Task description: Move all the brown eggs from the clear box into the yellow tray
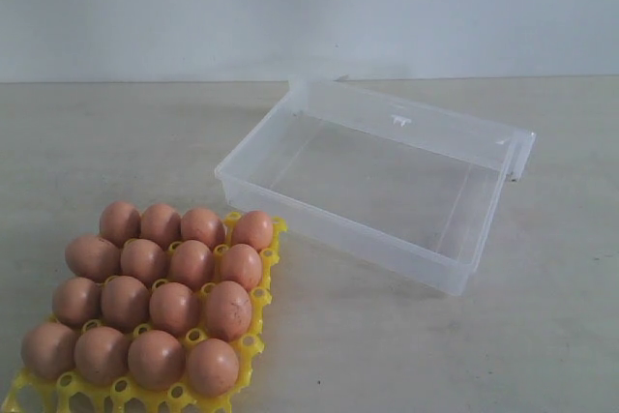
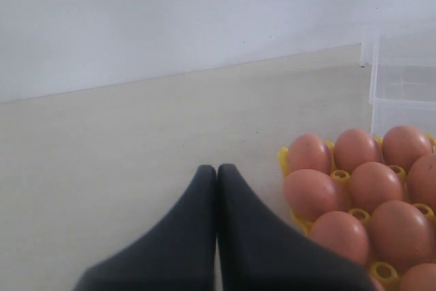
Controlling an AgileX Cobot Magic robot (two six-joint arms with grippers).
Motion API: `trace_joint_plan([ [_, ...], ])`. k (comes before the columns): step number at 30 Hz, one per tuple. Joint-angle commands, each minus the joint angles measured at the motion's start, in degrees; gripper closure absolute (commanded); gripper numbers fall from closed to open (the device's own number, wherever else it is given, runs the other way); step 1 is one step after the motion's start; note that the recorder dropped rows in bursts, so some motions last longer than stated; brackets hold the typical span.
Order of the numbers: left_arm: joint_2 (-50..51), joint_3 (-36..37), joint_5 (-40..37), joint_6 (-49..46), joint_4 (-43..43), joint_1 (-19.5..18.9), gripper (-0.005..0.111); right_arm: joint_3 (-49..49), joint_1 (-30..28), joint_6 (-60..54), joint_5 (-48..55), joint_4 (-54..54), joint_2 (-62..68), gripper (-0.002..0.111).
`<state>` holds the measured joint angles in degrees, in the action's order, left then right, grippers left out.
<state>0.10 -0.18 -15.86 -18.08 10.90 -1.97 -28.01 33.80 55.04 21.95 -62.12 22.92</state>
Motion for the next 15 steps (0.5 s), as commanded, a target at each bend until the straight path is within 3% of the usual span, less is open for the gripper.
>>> trace_joint_plan([
  [1, -0.10, 0.18, 0.91, 0.06, -0.05, 0.51, 0.111, 12.68, -0.06, 13.33, 1.01, -1.77, -4.85, 0.109],
  [8, -0.10, 0.18, 0.91, 0.06, -0.05, 0.51, 0.111, 28.01, -0.06, 45.10, 9.44, -32.11, -18.98, 0.109],
  [11, -0.10, 0.18, 0.91, 0.06, -0.05, 0.51, 0.111, 28.01, -0.06, 31.46, 17.40, -30.54, -22.92, 0.109],
  [15, -0.10, 0.18, 1.29, 0.06, -0.05, 0.51, 0.111, 28.01, 0.04, 29.81, 19.50, -27.78, -22.92, 0.109],
])
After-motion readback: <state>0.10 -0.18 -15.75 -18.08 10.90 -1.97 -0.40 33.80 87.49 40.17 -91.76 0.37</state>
